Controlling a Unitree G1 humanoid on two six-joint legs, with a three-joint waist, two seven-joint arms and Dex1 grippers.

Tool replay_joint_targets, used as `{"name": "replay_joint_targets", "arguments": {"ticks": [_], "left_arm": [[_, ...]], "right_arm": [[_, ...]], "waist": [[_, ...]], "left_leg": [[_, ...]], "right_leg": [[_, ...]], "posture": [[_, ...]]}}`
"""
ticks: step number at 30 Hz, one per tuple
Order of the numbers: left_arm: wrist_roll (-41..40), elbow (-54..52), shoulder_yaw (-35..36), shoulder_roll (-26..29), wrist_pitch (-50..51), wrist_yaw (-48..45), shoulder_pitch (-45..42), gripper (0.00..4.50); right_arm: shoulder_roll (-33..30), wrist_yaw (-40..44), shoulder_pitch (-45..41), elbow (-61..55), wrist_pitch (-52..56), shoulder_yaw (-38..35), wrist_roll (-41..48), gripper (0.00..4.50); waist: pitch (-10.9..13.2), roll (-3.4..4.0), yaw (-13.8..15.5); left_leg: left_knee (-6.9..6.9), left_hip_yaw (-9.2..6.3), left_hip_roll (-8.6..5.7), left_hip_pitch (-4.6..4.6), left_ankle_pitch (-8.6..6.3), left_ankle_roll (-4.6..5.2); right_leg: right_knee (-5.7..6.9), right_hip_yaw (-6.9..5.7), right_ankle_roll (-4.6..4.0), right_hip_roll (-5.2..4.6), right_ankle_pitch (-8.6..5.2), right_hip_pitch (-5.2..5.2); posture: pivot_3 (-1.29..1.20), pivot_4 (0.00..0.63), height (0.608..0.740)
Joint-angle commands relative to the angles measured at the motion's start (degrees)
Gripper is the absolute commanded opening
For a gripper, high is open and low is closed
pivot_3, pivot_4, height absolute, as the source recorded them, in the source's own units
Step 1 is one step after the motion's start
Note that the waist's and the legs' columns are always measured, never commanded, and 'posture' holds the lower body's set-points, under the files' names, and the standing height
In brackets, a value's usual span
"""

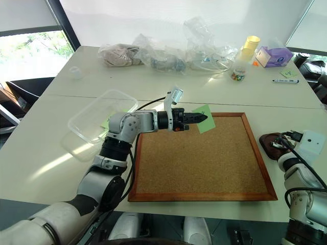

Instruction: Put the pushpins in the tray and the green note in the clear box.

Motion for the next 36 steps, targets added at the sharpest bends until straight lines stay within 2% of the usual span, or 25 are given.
{"name": "replay_joint_targets", "arguments": {"ticks": [1, 5, 6, 17, 28, 32, 36], "left_arm": [[-2.0, -2.9, 0.3, -0.5, 0.2, 0.5, -0.1, 0.00], [-2.3, -3.1, -0.4, -0.4, 0.1, 0.5, 0.0, 0.00], [-2.4, -3.1, -0.4, -0.4, 0.0, 0.6, -0.1, 0.00], [-2.6, -3.3, -0.5, -0.7, -0.1, 1.2, 0.2, 0.00], [-3.2, -3.9, 2.0, 0.5, -4.2, 1.1, -3.1, 0.00], [-4.2, -4.5, 5.8, 4.5, -6.4, 2.0, -8.5, 0.00], [-3.9, -5.9, 7.2, 16.1, -0.9, 1.9, -13.8, 0.00]], "right_arm": [[-1.2, 1.3, -0.2, -0.4, -0.2, -1.4, 0.5, 2.30], [-0.9, 1.3, 0.1, -0.6, 0.3, -1.7, 0.6, 4.35], [-0.9, 1.4, 0.3, -0.6, 0.2, -1.9, 0.6, 4.43], [0.3, 1.2, 3.1, -3.4, 1.5, -3.2, 2.6, 4.43], [0.1, 4.9, 2.6, -9.4, -6.3, -2.3, 2.8, 4.43], [-2.0, 8.5, 2.2, -14.9, -6.6, 2.2, 2.6, 4.43], [-4.8, 12.8, 0.6, -23.9, -0.2, 9.0, 8.9, 4.43]], "waist": [[0.0, 0.00, -0.1], [0.0, 0.01, 0.0], [0.0, 0.01, 0.0], [0.0, 0.01, 0.0], [0.0, 0.00, 0.0], [0.0, 0.01, -0.2], [0.1, 0.10, -0.5]], "left_leg": [[0.00, 0.00, 0.00, 0.00, 0.00, 0.00], [0.00, -0.01, 0.00, 0.00, 0.00, 0.00], [0.00, -0.01, 0.00, 0.00, 0.00, 0.00], [0.00, -0.03, -0.01, 0.00, 0.00, 0.00], [0.00, -0.03, -0.02, 0.00, 0.00, -0.01], [0.00, -0.20, -0.13, 0.00, 0.01, -0.01], [-0.02, -0.43, -0.20, 0.04, 0.01, -0.01]], "right_leg": [[0.00, 0.00, 0.00, 0.00, 0.00, 0.00], [0.01, 0.00, 0.00, 0.00, 0.00, 0.00], [0.01, 0.00, 0.00, 0.00, 0.00, 0.00], [0.00, 0.00, 0.00, 0.01, 0.00, 0.01], [0.00, 0.00, 0.00, 0.01, 0.00, 0.01], [0.01, 0.02, 0.00, 0.03, 0.00, 0.00], [0.06, 0.10, 0.01, 0.13, 0.01, -0.04]], "posture": [[0.00, 0.150, 0.740], [0.00, 0.150, 0.740], [0.00, 0.150, 0.740], [0.00, 0.150, 0.740], [0.00, 0.150, 0.740], [0.00, 0.150, 0.740], [0.00, 0.150, 0.740]]}}
